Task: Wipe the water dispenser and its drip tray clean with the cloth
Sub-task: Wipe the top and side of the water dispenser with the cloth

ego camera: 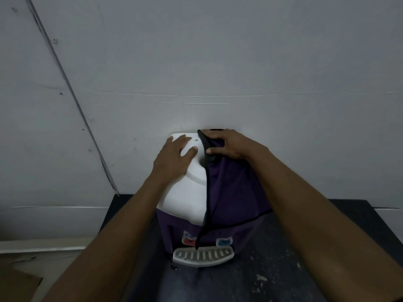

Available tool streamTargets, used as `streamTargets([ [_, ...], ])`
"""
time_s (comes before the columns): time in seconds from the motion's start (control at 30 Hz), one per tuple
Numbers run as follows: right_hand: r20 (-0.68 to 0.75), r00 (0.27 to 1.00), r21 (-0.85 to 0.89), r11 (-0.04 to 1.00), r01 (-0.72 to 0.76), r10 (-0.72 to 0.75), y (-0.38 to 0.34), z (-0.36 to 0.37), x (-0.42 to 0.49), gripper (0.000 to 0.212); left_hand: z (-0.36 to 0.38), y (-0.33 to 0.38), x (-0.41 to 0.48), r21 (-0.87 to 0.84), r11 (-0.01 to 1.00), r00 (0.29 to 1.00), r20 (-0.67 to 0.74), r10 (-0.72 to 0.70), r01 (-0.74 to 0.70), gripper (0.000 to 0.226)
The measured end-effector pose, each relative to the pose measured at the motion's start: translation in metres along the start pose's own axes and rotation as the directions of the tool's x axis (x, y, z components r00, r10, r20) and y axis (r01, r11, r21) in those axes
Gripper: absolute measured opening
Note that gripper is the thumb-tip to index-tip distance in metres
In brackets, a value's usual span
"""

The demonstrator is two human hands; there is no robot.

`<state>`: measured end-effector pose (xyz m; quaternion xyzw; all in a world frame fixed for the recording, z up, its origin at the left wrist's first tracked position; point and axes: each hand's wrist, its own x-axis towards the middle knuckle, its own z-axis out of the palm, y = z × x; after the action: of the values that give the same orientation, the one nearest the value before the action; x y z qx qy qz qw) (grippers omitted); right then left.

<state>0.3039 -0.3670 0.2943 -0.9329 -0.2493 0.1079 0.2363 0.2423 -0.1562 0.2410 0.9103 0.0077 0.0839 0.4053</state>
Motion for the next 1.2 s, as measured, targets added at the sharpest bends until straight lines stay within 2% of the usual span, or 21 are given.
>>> streamTargets([
  [0.1, -0.007, 1.0, 0.005, 1.0, 0.003, -0.002, 0.002, 0.001, -0.004, 0.068, -0.001, 0.0, 0.0, 0.023, 1.0, 1.0, 0.018, 0.001, -0.001, 0.052],
  [0.27, -0.114, 0.984, 0.113, 0.986, -0.126, 0.139, 0.017, 0.01, -0.017, 0.073, -0.004, 0.0, 0.0, -0.005, 1.0, 1.0, 0.02, -0.005, 0.005, 0.051],
  [0.33, -0.15, 0.975, 0.069, 0.985, -0.156, 0.165, 0.016, 0.01, -0.017, 0.077, -0.004, 0.001, -0.001, -0.009, 1.0, 1.0, 0.018, -0.01, 0.01, 0.051],
  [0.4, -0.151, 0.981, -0.02, 0.992, -0.128, 0.124, 0.007, 0.008, -0.01, 0.08, -0.004, 0.002, -0.002, -0.027, 1.0, 1.0, 0.01, -0.011, 0.011, 0.052],
  [0.5, -0.062, 0.998, -0.07, 0.997, -0.032, 0.027, -0.008, 0.001, 0.007, 0.08, -0.005, 0.004, -0.004, -0.042, 0.999, 1.0, 0.001, -0.012, 0.012, 0.054],
  [0.6, 0.01, 1.0, -0.024, 1.0, 0.012, -0.012, -0.01, -0.003, 0.015, 0.082, -0.005, 0.005, -0.004, -0.02, 1.0, 1.0, 0.002, -0.022, 0.022, 0.055],
  [0.7, 0.003, 1.0, 0.056, 0.998, 0.018, -0.018, -0.006, -0.001, 0.013, 0.083, -0.006, 0.005, -0.004, -0.019, 0.999, 0.999, 0.012, -0.032, 0.032, 0.055],
  [0.9, -0.116, 0.983, 0.085, 0.987, -0.134, 0.143, 0.006, 0.001, -0.005, 0.078, -0.007, 0.002, -0.002, -0.063, 0.998, 1.0, 0.016, -0.022, 0.023, 0.051],
  [1.1, -0.137, 0.952, 0.09, 0.96, -0.265, 0.275, 0.01, 0.014, -0.039, 0.074, -0.005, 0.001, -0.001, -0.062, 0.998, 1.0, -0.01, -0.018, 0.017, 0.049],
  [1.2, -0.245, 0.912, 0.126, 0.943, -0.307, 0.329, 0.007, 0.03, -0.061, 0.069, -0.004, 0.003, 0.001, -0.026, 0.999, 1.0, -0.011, -0.023, 0.022, 0.049],
])
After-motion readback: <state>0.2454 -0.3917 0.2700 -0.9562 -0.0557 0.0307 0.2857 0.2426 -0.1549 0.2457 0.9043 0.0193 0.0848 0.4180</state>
